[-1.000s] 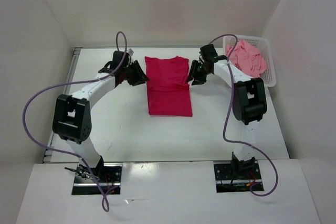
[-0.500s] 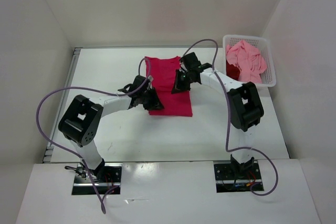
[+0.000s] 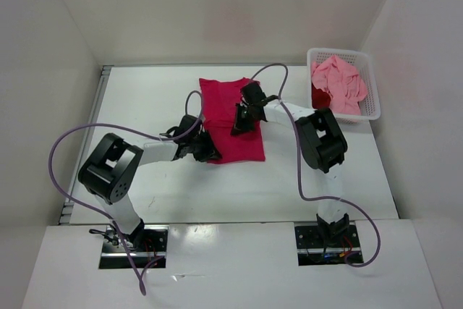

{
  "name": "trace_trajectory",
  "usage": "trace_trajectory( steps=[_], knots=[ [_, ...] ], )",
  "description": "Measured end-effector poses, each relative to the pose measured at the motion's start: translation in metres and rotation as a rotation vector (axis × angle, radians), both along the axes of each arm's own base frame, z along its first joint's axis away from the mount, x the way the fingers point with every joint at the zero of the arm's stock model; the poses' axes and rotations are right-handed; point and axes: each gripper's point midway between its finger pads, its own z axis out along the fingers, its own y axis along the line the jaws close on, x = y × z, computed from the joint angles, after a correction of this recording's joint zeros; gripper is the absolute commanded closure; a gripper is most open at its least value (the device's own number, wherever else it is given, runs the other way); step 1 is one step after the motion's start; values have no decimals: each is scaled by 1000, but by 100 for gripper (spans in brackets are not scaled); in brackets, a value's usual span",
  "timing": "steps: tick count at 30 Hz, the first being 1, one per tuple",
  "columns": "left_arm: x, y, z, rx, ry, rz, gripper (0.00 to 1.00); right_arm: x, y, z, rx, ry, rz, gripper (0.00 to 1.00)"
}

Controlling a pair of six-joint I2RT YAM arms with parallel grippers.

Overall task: Fold and stack the t-shirts
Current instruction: Fold the folded rectangular tshirt in 1/3 of the way

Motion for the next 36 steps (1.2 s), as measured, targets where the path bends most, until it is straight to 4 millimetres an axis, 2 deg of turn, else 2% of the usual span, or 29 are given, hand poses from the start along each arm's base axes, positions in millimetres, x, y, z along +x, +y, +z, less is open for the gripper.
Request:
trace_trajectory(
  steps=[5,10,13,16,18,19,21,23,25,27,29,32,36],
  knots=[
    [-2,1,0,1,-3,2,70,26,2,-1,-50,-125,-60,99],
    [-5,5,1,11,-5,4,70,66,-3,11,-110,-264,-150,99],
    [-9,9,1,27,0,7,70,95,0,35,-120,-356,-193,99],
    [-14,14,2,52,5,2,70,123,7,76,-92,-456,-223,99],
    [-19,19,6,66,14,3,68,132,12,100,-65,-501,-221,99],
    [-21,20,10,70,13,4,68,133,13,107,-55,-513,-217,98],
    [-23,23,23,66,-3,7,68,121,12,109,-46,-492,-195,96],
    [-22,25,41,48,-38,17,67,95,6,101,-43,-441,-164,95],
    [-18,29,60,24,-83,33,67,61,-3,88,-42,-362,-126,95],
    [-14,35,73,6,-112,56,67,38,-7,79,-35,-302,-93,95],
    [-13,40,75,1,-120,71,65,27,-6,70,-22,-256,-60,95],
    [-18,46,64,11,-87,78,64,19,-1,52,-2,-189,-15,95],
    [-21,42,61,-5,-55,63,66,22,-4,20,-2,-98,-5,95]
  ],
)
